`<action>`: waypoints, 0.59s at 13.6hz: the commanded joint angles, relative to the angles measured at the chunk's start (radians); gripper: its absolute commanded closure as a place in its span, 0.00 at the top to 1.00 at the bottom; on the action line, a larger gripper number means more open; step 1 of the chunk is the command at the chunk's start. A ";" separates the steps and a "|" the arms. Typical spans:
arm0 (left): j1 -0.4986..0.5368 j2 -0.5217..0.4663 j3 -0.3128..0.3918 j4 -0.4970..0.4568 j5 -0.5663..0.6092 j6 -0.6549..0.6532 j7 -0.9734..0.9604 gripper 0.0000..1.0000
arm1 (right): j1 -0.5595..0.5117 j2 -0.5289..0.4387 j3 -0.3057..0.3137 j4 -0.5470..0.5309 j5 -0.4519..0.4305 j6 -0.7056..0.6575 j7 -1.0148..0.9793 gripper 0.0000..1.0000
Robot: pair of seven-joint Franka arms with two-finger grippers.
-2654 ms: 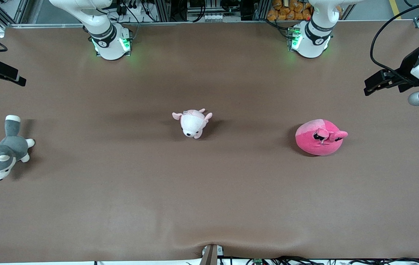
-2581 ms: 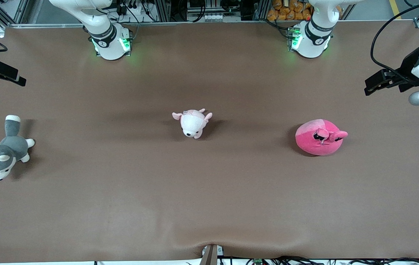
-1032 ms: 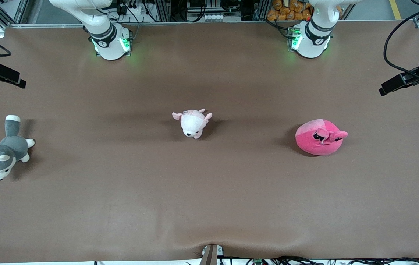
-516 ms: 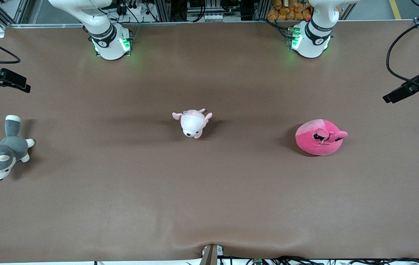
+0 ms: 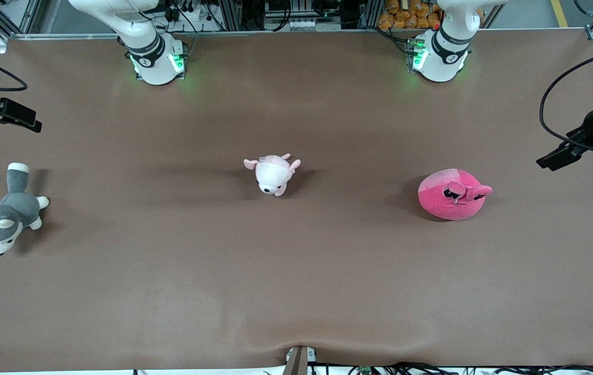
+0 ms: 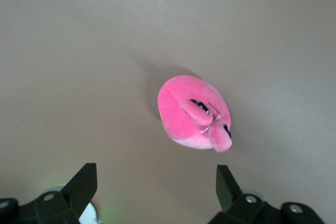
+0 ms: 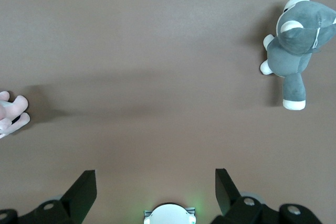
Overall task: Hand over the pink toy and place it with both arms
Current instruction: 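Lower the left gripper onto the pink toy and grasp it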
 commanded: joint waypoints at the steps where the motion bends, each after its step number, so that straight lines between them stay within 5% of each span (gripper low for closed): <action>1: -0.004 -0.038 -0.016 -0.070 -0.001 0.035 -0.147 1.00 | 0.002 0.005 0.004 0.010 -0.009 -0.001 0.014 1.00; 8: -0.019 0.065 -0.036 -0.082 -0.013 0.040 -0.518 1.00 | 0.010 0.017 0.005 0.010 0.013 0.019 0.022 1.00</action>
